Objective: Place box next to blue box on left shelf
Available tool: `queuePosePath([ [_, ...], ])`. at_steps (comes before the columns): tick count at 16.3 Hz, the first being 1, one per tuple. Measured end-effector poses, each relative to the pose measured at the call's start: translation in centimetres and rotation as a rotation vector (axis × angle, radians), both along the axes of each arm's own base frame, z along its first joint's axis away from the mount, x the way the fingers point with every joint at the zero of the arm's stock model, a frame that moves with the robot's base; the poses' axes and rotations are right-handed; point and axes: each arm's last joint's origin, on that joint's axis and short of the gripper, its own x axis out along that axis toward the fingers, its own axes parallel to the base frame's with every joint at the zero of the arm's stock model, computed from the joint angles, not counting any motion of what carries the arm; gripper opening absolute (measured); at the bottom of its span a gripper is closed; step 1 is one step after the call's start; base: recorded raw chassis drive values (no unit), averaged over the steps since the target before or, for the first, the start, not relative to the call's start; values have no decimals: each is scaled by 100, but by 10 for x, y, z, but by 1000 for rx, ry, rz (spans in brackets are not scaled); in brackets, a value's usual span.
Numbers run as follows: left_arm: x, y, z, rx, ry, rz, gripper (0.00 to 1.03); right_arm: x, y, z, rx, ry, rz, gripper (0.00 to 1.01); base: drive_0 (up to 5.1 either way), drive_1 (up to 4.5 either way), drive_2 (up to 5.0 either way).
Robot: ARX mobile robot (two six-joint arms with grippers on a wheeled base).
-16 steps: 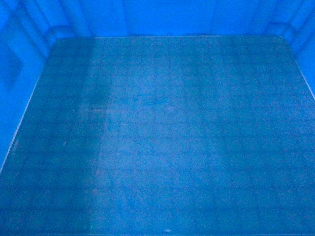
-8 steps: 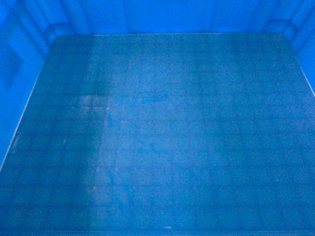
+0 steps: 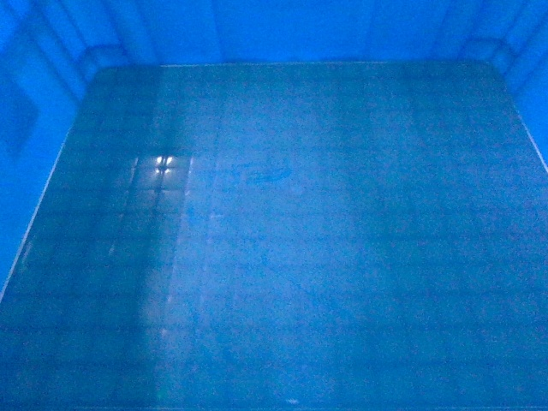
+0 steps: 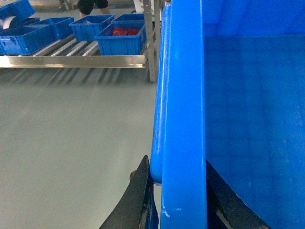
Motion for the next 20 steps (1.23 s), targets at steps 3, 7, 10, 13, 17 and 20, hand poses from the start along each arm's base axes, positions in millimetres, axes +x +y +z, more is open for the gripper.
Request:
queuePosePath([
  [3,0,0,0,-1,0,-2,17,0,0,0,0,-1,-1,20,-9,425,-442],
  [7,0,0,0,-1,-2,-1,17,0,0,0,0,0,0,20,-3,431,-436],
  [10,0,0,0,0,-2,-1,17,0,0,0,0,-1,0,20,-4,429,-437],
  [13,0,0,0,0,-1,-1,17,0,0,0,-1,1,-1,20,-4,430,-437],
  [17,0,0,0,-1,-2,-2,17,0,0,0,0,1,-2,20,-2,431,-436],
  [20,0,0,0,-1,-1,-1,17,0,0,0,-1,4,0,20,-1,433,-434],
])
